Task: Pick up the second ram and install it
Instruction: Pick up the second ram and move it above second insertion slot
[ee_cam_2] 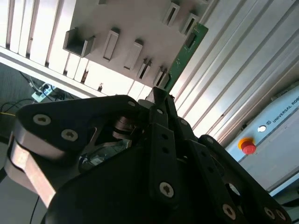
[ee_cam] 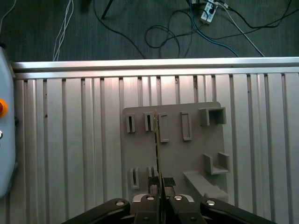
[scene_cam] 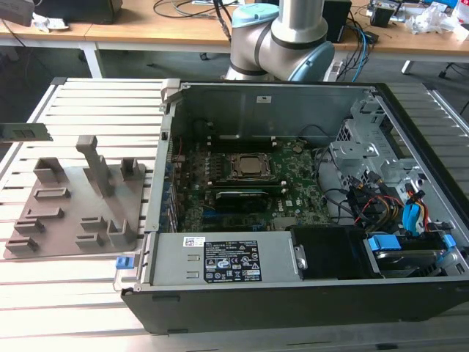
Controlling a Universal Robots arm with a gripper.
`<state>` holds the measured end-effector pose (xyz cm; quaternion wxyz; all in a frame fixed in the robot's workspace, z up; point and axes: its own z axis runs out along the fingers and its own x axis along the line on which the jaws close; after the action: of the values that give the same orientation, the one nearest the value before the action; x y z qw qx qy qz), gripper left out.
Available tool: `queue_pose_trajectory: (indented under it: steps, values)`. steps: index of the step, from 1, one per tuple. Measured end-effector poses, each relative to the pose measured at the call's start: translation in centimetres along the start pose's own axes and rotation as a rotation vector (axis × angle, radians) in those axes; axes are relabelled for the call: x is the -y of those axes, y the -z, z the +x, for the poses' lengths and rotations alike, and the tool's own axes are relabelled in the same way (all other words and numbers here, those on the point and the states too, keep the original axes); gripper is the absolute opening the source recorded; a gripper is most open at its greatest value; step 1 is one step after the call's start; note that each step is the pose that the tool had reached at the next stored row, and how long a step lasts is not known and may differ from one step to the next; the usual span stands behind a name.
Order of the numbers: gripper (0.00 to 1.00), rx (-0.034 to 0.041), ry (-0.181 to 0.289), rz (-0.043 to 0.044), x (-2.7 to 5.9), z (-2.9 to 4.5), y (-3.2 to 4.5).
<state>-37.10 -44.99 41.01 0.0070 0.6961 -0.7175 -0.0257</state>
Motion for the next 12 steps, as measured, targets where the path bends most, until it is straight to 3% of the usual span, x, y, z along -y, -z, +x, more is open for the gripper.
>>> queue_pose_trajectory:
  steps: [5,12]
  values:
    - [0.14,-0.0003,0.0,-0.0004,0.07,0.0,0.04]
    - [0.14,-0.0034,0.0,0.0,2.84,-0.09,0.14]
